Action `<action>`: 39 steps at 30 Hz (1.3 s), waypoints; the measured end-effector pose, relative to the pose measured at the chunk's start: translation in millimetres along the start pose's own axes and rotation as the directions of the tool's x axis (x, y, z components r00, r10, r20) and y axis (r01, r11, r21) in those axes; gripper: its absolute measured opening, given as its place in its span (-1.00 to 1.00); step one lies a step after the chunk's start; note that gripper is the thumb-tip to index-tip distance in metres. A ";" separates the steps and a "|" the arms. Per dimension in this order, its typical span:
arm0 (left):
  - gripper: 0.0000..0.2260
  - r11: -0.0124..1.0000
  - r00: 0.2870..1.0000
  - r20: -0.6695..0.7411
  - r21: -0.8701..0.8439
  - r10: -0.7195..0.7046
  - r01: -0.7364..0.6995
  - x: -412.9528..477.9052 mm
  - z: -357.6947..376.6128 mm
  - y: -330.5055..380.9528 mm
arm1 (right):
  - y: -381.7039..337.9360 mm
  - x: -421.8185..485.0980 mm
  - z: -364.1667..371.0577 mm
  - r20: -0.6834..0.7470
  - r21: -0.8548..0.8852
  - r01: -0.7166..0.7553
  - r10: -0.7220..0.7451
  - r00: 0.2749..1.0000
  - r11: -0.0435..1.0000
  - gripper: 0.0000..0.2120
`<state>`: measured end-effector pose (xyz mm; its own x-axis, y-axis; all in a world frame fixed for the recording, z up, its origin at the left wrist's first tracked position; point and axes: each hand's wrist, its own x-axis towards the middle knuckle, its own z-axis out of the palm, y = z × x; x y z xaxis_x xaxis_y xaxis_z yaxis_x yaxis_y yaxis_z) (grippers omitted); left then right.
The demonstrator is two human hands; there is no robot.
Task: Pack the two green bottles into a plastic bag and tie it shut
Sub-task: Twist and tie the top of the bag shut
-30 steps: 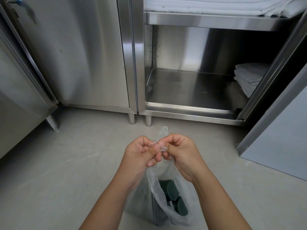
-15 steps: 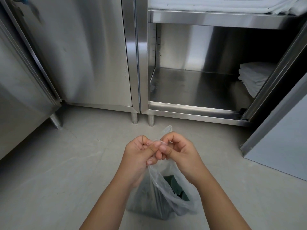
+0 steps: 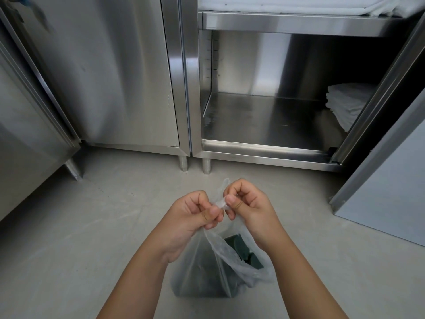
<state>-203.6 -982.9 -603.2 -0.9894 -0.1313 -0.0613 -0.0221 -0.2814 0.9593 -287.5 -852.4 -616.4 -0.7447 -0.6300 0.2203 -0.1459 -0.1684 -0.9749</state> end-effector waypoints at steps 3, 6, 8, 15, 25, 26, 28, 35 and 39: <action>-0.79 0.999 1.000 0.018 0.043 -0.016 0.016 0.8 -5.0 -2.2 | 0.9 -0.2 -0.5 -0.031 -0.011 -0.016 0.015 0.999 1.000 -0.80; -0.80 0.994 0.998 0.042 0.107 -0.042 0.038 -0.1 -7.2 -1.3 | 3.7 0.3 -0.5 -0.078 -0.047 -0.040 0.037 0.996 0.998 -0.80; -0.81 0.987 0.997 0.048 0.152 -0.056 0.048 -1.1 -7.6 -0.2 | 5.3 1.4 -0.7 -0.106 -0.056 -0.052 0.046 0.993 0.997 -0.80; -0.92 0.915 0.997 -0.052 0.402 0.060 -0.034 4.0 -3.0 -7.2 | 9.6 5.7 0.9 -0.213 0.069 -0.089 0.102 0.972 0.994 -0.77; -0.91 0.859 0.961 -0.208 0.509 0.182 -0.052 8.9 6.5 -16.7 | 8.4 6.2 2.2 -0.226 0.167 -0.082 0.119 0.967 0.983 -0.77; -0.89 0.852 0.952 -0.239 0.522 0.190 -0.039 8.9 7.9 -17.3 | 7.9 6.1 2.7 -0.221 0.172 -0.078 0.116 0.968 0.982 -0.79; -0.81 0.835 0.930 -0.305 0.551 0.207 -0.005 9.2 10.6 -17.3 | 7.1 6.0 3.0 -0.214 0.183 -0.077 0.116 0.970 0.980 -0.80; -0.78 0.665 0.879 -0.329 0.747 0.345 0.019 10.5 11.6 -18.8 | 3.4 4.2 5.4 -0.170 0.185 -0.072 0.104 0.980 0.980 -0.78; -0.89 0.560 0.864 -0.287 0.829 0.413 0.008 10.8 10.7 -19.9 | 3.2 4.1 7.2 -0.157 0.178 -0.067 0.095 0.983 0.982 -0.77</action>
<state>-215.3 -968.5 -620.0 -0.8234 -0.5022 0.2640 -0.1386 0.6293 0.7647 -286.4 -860.9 -618.4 -0.8482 -0.5163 0.1185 0.0220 -0.2579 -0.9659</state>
